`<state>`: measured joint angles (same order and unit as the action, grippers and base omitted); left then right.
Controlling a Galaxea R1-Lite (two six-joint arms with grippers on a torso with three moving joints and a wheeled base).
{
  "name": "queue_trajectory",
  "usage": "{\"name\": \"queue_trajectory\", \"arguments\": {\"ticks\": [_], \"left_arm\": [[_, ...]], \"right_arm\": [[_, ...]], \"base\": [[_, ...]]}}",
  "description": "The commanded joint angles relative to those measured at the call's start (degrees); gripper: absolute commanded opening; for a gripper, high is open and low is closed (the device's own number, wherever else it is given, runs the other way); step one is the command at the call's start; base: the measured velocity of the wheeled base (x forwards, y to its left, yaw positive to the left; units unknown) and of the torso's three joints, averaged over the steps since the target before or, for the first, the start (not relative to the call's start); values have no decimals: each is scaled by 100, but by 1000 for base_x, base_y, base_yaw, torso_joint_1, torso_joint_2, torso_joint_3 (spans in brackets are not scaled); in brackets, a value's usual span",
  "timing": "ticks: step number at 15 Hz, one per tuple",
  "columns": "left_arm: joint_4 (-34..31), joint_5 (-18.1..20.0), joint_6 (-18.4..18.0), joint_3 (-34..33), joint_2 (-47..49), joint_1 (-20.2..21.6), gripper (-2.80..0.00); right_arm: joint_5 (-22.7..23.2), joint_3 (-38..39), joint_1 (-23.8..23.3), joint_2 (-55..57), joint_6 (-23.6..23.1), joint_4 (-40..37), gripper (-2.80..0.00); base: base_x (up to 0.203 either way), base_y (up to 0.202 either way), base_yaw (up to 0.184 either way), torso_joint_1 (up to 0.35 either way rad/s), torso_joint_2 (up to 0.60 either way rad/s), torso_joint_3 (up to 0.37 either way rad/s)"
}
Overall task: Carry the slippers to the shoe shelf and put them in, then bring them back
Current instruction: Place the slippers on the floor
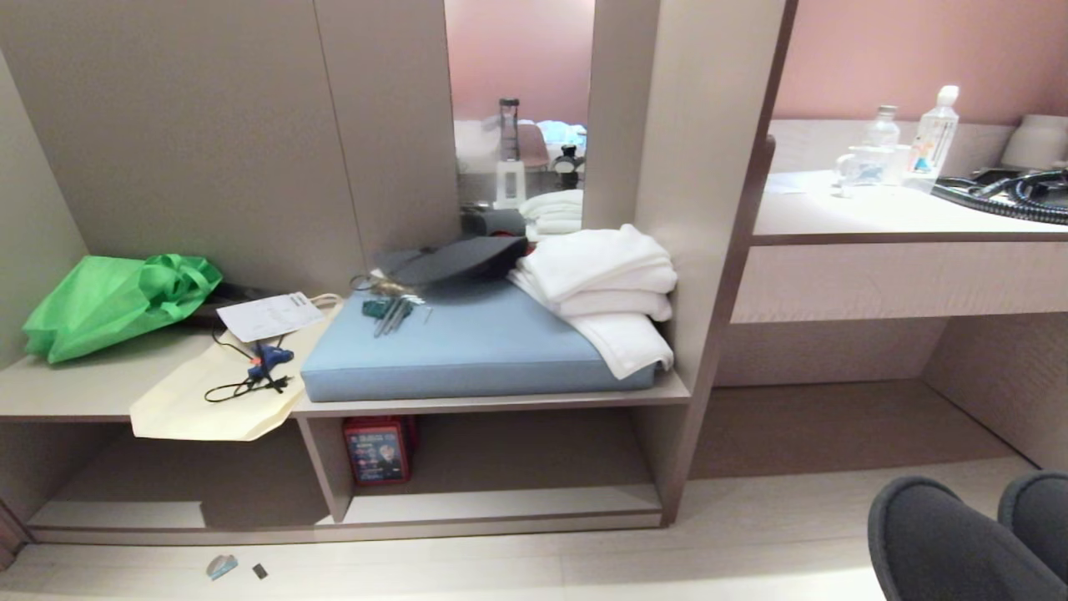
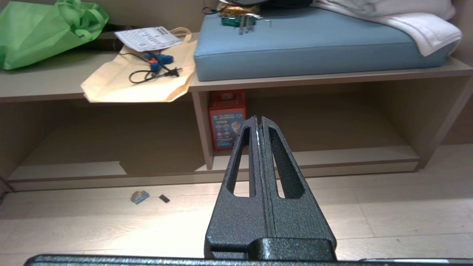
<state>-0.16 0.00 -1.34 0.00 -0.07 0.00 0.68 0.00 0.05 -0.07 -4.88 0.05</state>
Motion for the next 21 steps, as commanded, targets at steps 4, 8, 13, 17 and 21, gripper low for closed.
{"name": "queue_trajectory", "arguments": {"ticks": [4, 8, 13, 17, 21], "left_arm": [[-2, 0, -6, 0, -1, 0, -280], [-2, 0, -15, 0, -1, 0, -280], [-2, 0, -15, 0, -1, 0, -280], [-2, 0, -15, 0, -1, 0, -280], [-2, 0, -15, 0, -1, 0, -280]], "right_arm": [[2, 0, 4, 7, -5, 4, -280], [2, 0, 0, 7, -5, 1, -280], [2, 0, 2, 7, -5, -2, -280], [2, 0, -5, 7, -5, -5, -280], [2, 0, -5, 7, -5, 4, -280]], "base": [[0, -196, 2, 3, 2, 3], [0, -199, 3, 1, 2, 4], [0, -198, 2, 0, 2, 3], [0, -198, 1, 3, 1, 5], [0, -198, 1, 4, 3, 3]]}}
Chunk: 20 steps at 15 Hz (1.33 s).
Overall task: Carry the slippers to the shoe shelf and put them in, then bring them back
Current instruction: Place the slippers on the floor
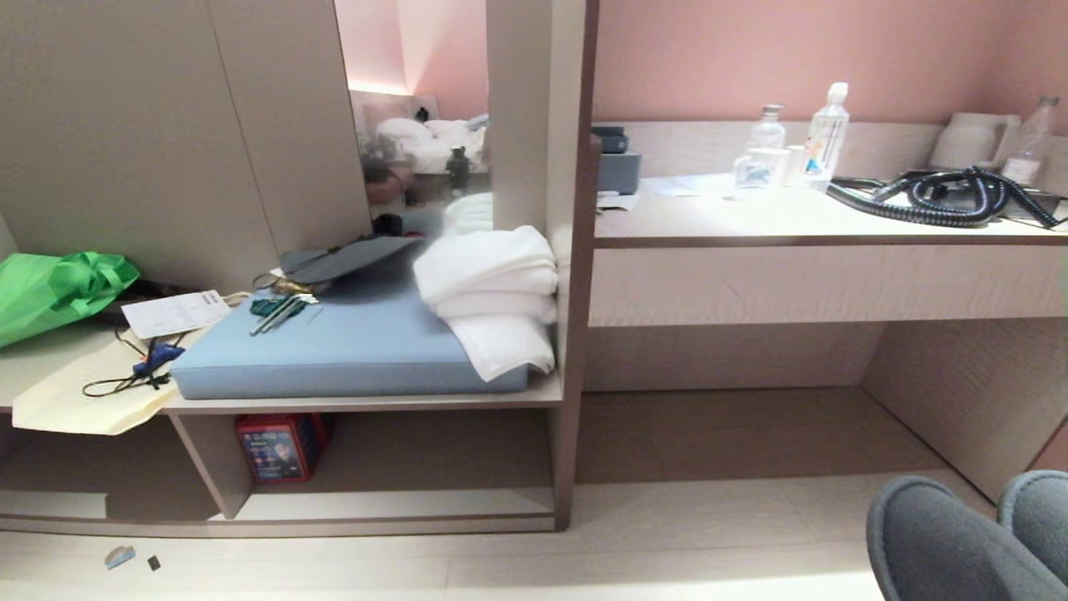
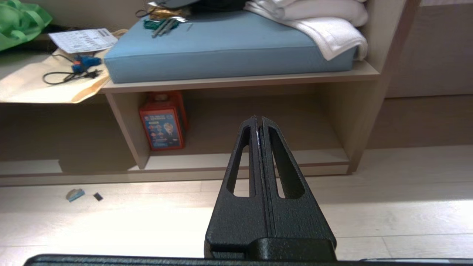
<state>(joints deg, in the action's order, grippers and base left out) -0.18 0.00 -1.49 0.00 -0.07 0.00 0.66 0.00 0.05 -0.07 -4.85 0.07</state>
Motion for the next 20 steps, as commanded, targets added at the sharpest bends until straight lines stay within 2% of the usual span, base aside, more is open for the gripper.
{"name": "queue_trajectory", "arguments": {"ticks": [1, 20], "left_arm": [[1, 0, -1, 0, -1, 0, -280], [1, 0, -18, 0, -1, 0, -280]], "right_arm": [[4, 0, 4, 1, -7, 1, -280], [4, 0, -4, 7, -16, 1, -280]], "base": [[0, -197, 4, 5, -2, 2], [0, -196, 1, 2, 3, 3]]}}
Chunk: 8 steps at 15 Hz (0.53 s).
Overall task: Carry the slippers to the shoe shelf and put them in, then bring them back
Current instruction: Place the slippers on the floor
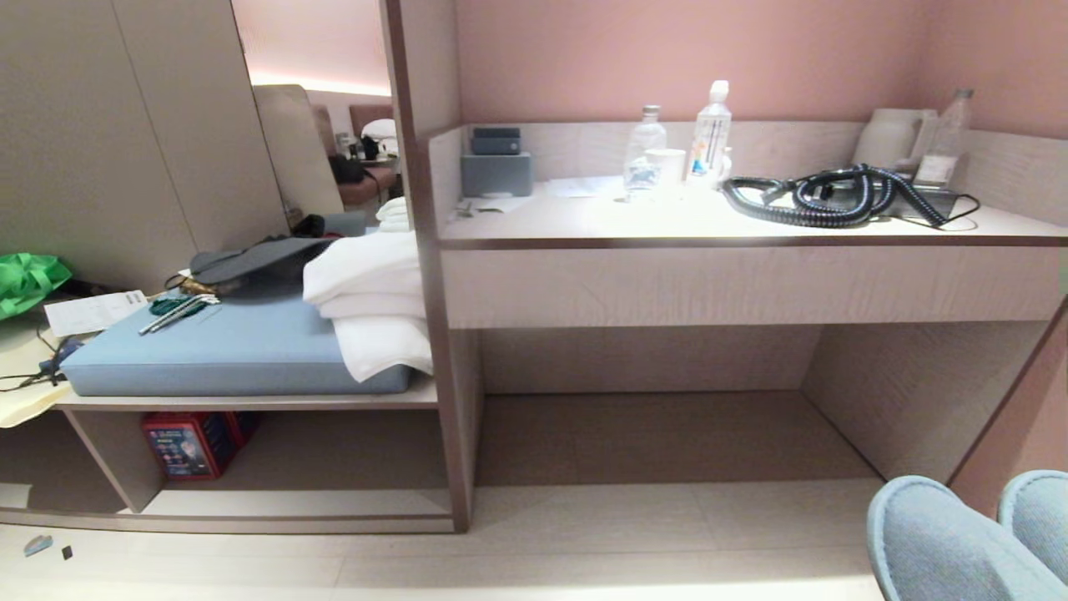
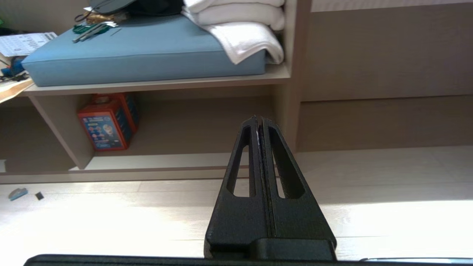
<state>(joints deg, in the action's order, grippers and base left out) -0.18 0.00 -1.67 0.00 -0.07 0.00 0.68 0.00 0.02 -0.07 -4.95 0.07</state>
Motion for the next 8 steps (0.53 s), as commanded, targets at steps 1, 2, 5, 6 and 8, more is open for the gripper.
{"name": "queue_trajectory", "arguments": {"ticks": [1, 2, 5, 6, 8], "left_arm": [[1, 0, 0, 0, -1, 0, -280], [1, 0, 0, 0, -1, 0, -280], [1, 0, 0, 0, -1, 0, -280], [1, 0, 0, 0, -1, 0, -280], [1, 0, 9, 0, -1, 0, -280]], "right_arm": [[2, 0, 4, 7, -8, 1, -280], [2, 0, 6, 7, -15, 1, -280], [2, 0, 6, 6, -15, 1, -280], [2, 0, 6, -1, -15, 1, -280], [2, 0, 0, 1, -15, 1, -280]], "base": [[0, -200, 0, -6, 2, 3], [0, -197, -2, 6, 3, -2], [0, -198, 1, 2, 4, 2], [0, -194, -2, 7, 2, 2], [0, -196, 2, 1, 5, 5]]}}
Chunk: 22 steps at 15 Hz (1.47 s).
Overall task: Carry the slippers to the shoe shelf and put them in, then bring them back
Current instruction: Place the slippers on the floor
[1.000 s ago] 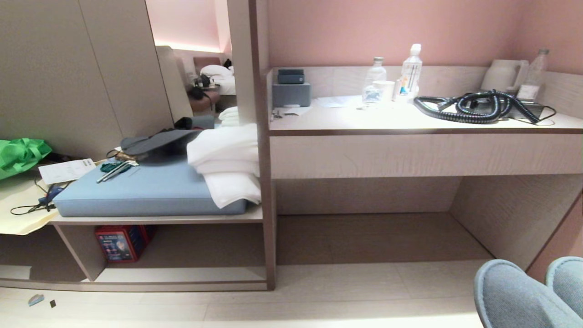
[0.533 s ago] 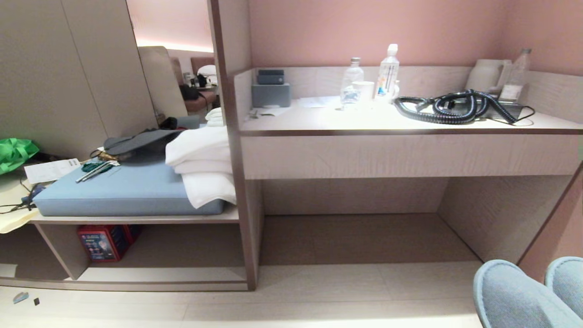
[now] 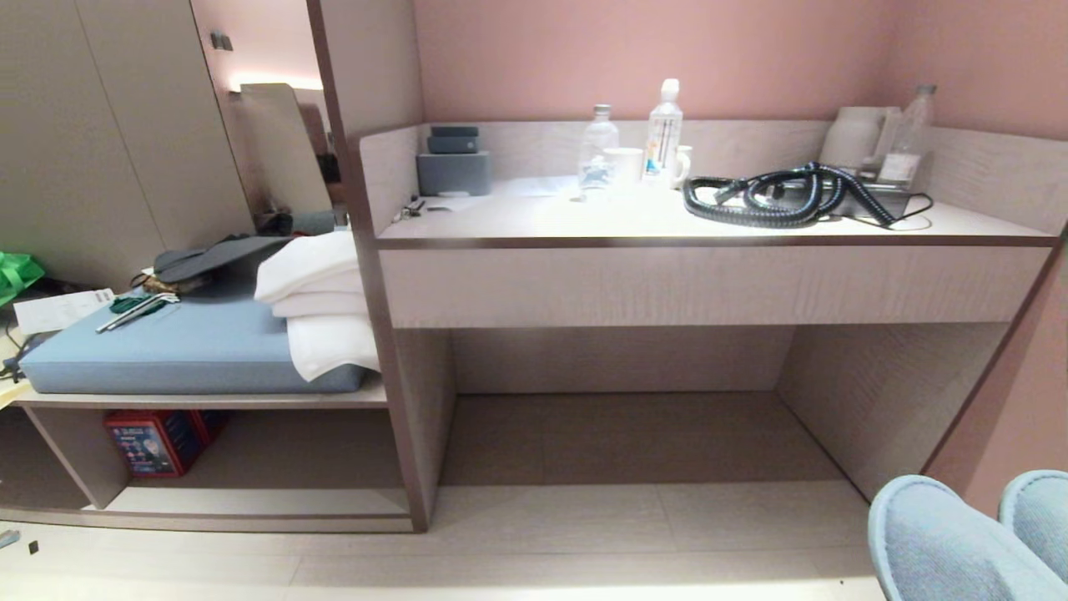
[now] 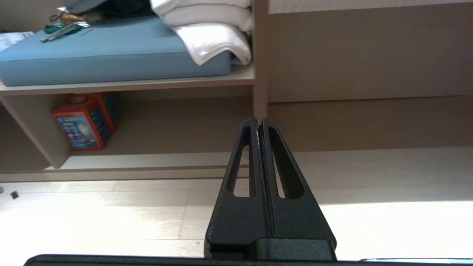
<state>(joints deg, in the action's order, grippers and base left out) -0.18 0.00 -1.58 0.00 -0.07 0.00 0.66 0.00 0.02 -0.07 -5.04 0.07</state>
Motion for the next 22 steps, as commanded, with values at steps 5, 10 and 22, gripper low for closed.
{"name": "queue_trajectory", "arguments": {"ticks": [5, 10, 22], "left_arm": [[9, 0, 123, 0, 6, 0, -280], [9, 0, 132, 0, 7, 0, -280], [9, 0, 132, 0, -1, 0, -280]], "right_arm": [[4, 0, 6, 7, -6, 1, -280], [4, 0, 6, 7, -6, -3, -280], [4, 0, -2, -1, -15, -1, -280]], "base": [[0, -180, 2, 0, 4, 3], [0, -14, -1, 0, 0, 0], [0, 0, 0, 3, 4, -169]]}}
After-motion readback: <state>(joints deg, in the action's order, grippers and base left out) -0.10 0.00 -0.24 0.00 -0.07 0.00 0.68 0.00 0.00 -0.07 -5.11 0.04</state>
